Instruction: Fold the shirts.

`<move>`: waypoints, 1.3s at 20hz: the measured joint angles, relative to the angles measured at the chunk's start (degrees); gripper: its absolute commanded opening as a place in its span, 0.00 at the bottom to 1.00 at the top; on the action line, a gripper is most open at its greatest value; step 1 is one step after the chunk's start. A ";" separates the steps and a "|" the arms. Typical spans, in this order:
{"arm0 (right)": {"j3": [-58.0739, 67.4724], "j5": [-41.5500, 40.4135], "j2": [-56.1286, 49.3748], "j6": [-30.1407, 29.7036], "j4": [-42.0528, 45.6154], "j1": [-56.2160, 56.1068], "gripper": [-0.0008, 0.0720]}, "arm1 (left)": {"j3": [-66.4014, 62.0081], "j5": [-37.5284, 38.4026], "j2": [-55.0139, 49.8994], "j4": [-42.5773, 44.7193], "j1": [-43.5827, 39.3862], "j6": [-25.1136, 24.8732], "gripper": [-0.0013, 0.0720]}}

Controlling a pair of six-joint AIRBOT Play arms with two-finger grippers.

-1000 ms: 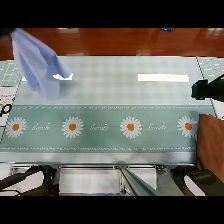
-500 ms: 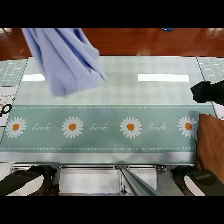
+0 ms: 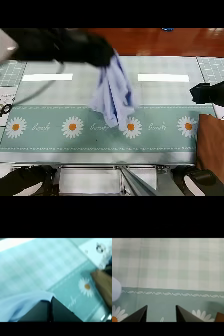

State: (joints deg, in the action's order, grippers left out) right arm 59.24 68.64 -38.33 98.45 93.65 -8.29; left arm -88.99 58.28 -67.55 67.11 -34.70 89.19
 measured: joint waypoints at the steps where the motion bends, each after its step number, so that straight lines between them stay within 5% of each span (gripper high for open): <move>1: -0.07 0.13 0.00 0.00 0.00 0.00 0.57 | 3.58 -0.24 0.02 -0.04 -0.48 0.00 0.04; 4: -1.70 0.11 -0.11 0.17 -0.04 0.00 0.57 | 14.12 -0.79 -0.55 -0.15 -0.79 0.04 0.05; 5: -2.91 -0.52 -0.37 0.42 -0.44 0.00 0.57 | 17.29 -0.07 -1.09 -0.26 -0.74 0.07 0.17; 6: -4.26 -1.62 -0.81 0.68 -1.14 0.00 0.57 | 19.58 0.46 -1.70 -0.48 -0.74 0.07 0.56; 7: -5.95 -3.04 -1.51 1.05 -2.43 0.00 0.57 | 21.57 0.94 -2.56 -0.70 -0.74 0.07 0.71; 12: -7.72 -10.84 -7.28 1.49 -7.52 3.04 0.57 | 22.62 7.26 -4.20 5.68 4.02 0.17 0.71; 18: -8.20 -11.30 -9.46 -0.76 -6.27 27.54 0.57 | 24.28 10.32 2.19 9.66 27.45 4.37 0.71; 22: -21.11 -13.60 -9.77 -9.73 -21.03 37.55 0.57 | 34.01 9.86 -0.13 -6.88 37.64 1.29 0.70; 26: -27.58 -15.37 -9.81 -17.09 -33.05 35.23 0.57 | 38.34 5.49 -6.49 -19.12 34.03 -2.82 0.70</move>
State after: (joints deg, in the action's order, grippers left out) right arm 31.66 53.28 -48.14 81.36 60.60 26.94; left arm -50.65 63.77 -74.04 47.99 -0.67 86.37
